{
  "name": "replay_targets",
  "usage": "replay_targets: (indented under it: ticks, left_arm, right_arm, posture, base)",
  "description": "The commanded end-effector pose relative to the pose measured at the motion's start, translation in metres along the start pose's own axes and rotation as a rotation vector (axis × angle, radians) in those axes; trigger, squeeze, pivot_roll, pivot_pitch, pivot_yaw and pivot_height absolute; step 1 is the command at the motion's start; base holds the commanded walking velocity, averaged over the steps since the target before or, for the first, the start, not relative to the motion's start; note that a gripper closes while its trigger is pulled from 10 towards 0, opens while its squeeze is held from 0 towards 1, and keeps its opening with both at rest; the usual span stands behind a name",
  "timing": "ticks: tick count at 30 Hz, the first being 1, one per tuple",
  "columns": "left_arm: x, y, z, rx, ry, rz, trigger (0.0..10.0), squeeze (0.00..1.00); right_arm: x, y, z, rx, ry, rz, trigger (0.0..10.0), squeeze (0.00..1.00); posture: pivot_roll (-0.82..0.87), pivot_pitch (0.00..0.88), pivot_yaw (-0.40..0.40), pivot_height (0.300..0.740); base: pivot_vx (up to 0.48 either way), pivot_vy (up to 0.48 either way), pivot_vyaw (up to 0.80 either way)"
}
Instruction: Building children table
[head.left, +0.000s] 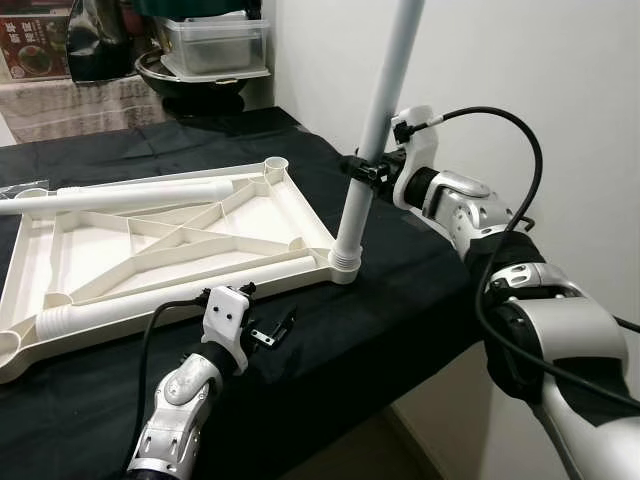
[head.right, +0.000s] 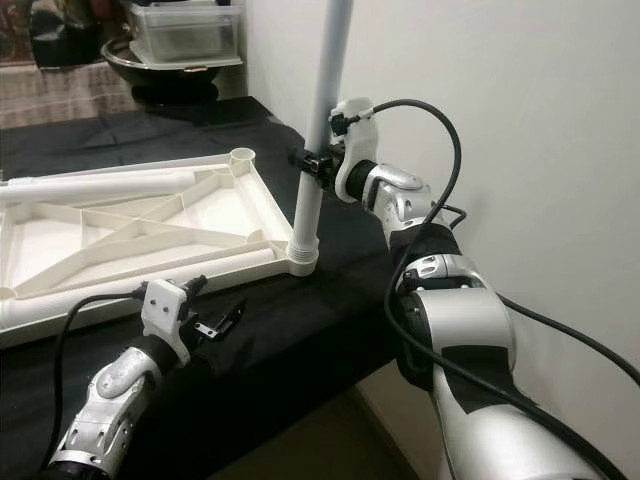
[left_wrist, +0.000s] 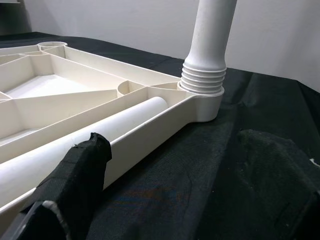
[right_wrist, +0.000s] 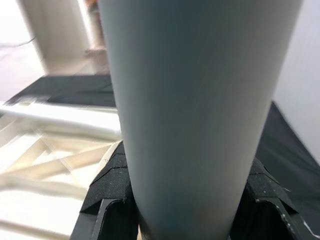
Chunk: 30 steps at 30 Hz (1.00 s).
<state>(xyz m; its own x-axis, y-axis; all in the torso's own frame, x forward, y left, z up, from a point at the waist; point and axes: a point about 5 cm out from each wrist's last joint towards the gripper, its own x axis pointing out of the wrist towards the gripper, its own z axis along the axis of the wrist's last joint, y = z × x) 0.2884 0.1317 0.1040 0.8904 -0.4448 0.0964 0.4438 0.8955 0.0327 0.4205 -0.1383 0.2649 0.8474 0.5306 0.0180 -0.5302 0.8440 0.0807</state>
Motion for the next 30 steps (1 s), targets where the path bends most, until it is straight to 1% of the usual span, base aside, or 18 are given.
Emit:
replay_targets:
  ticks: [1,2,5,7,9,10,12,13,15,16,19,20,21,22,24,26,27,30]
  left_arm:
    - [-0.003,-0.002,0.0,0.002,-0.005,0.001,10.0,0.0]
    - [-0.003,-0.002,0.0,0.002,-0.005,0.001,10.0,0.0]
    - [-0.006,-0.001,-0.001,-0.001,-0.002,0.004,10.0,0.0]
    - [-0.006,-0.001,-0.002,-0.002,0.0,0.005,10.0,0.0]
    - [-0.005,-0.002,-0.001,-0.005,0.0,0.004,10.0,0.0]
    - [-0.005,-0.002,-0.001,-0.006,0.0,0.003,10.0,0.0]
    - [-0.005,-0.002,-0.001,-0.006,0.0,0.003,10.0,0.0]
    - [-0.004,-0.002,-0.001,-0.007,0.0,0.001,10.0,0.0]
    - [-0.004,-0.002,-0.001,-0.007,0.0,0.001,10.0,0.0]
    - [-0.004,-0.002,-0.001,-0.006,0.002,-0.004,10.0,0.0]
    - [-0.004,-0.002,-0.001,-0.006,0.002,-0.004,10.0,0.0]
    - [-0.004,0.0,0.0,-0.001,0.004,-0.007,10.0,0.0]
    - [-0.004,0.0,0.0,-0.001,0.004,-0.007,10.0,0.0]
    - [-0.004,0.0,0.0,-0.001,0.004,-0.006,10.0,0.0]
    - [-0.003,-0.001,-0.001,-0.003,0.004,-0.007,10.0,0.0]
    - [-0.003,-0.002,-0.001,-0.004,0.004,-0.008,10.0,0.0]
    - [-0.003,-0.002,-0.001,-0.005,0.005,-0.009,10.0,0.0]
    - [-0.003,-0.002,-0.001,-0.006,0.005,-0.009,10.0,0.0]
  right_arm:
    - [-0.002,-0.011,-0.016,0.045,0.028,-0.212,0.0,0.0]
    - [-0.002,-0.011,-0.016,0.045,0.028,-0.212,0.0,0.0]
    - [-0.005,-0.015,-0.038,0.062,0.083,-0.388,0.0,0.0]
    - [-0.004,-0.012,-0.048,0.079,0.1,-0.441,0.0,0.0]
    - [0.004,0.012,-0.074,0.148,0.129,-0.487,0.0,0.0]
    - [0.007,0.022,-0.081,0.165,0.134,-0.487,0.0,0.0]
    - [0.007,0.022,-0.081,0.165,0.134,-0.487,0.0,0.0]
    - [0.011,0.033,-0.085,0.176,0.131,-0.475,0.0,0.0]
    - [0.011,0.033,-0.085,0.176,0.131,-0.475,0.0,0.0]
    - [0.015,0.042,-0.085,0.173,0.133,-0.44,0.0,0.0]
    - [0.015,0.042,-0.085,0.173,0.133,-0.44,0.0,0.0]
    - [0.019,0.044,-0.065,0.143,0.038,-0.404,10.0,0.95]
    - [0.019,0.044,-0.065,0.143,0.038,-0.404,10.0,0.95]
    - [0.018,0.04,-0.052,0.125,-0.016,-0.378,10.0,1.0]
    - [0.016,0.032,-0.035,0.09,-0.06,-0.327,10.0,1.0]
    - [0.015,0.03,-0.031,0.076,-0.068,-0.314,10.0,1.0]
    - [0.011,0.021,-0.025,0.03,-0.066,-0.308,10.0,0.0]
    - [0.005,0.009,-0.017,-0.029,-0.063,-0.312,10.0,0.0]
  posture:
    - [0.03,0.0,-0.13,0.74]
    - [0.03,0.0,-0.13,0.74]
    - [0.02,0.0,-0.118,0.74]
    - [0.02,0.0,-0.118,0.74]
    - [0.02,0.0,-0.104,0.74]
    - [0.01,0.0,-0.101,0.74]
    - [0.01,0.0,-0.101,0.74]
    - [0.01,0.0,-0.094,0.74]
    - [0.01,0.0,-0.094,0.74]
    - [0.01,0.0,-0.092,0.74]
    - [0.01,0.0,-0.092,0.74]
    - [0.01,0.0,-0.094,0.74]
    - [0.01,0.0,-0.094,0.74]
    - [0.01,0.0,-0.094,0.74]
    - [0.0,0.0,-0.091,0.74]
    - [0.0,0.0,-0.091,0.74]
    - [0.0,0.0,-0.092,0.74]
    - [0.0,0.0,-0.094,0.74]
  base:
    - [0.0,0.0,0.0]
    - [0.0,0.0,0.0]
    - [0.0,0.0,0.0]
    - [0.0,0.0,0.0]
    - [0.0,0.0,0.0]
    - [0.0,0.0,0.0]
    - [0.0,0.0,0.0]
    - [0.0,0.0,0.0]
    - [0.0,0.0,0.0]
    - [0.0,0.0,0.0]
    - [0.0,0.0,0.0]
    - [0.0,0.0,0.0]
    - [0.0,0.0,0.0]
    - [0.0,0.0,0.0]
    - [0.0,0.0,0.0]
    - [0.0,0.0,0.0]
    - [0.0,0.0,0.0]
    - [0.0,0.0,0.0]
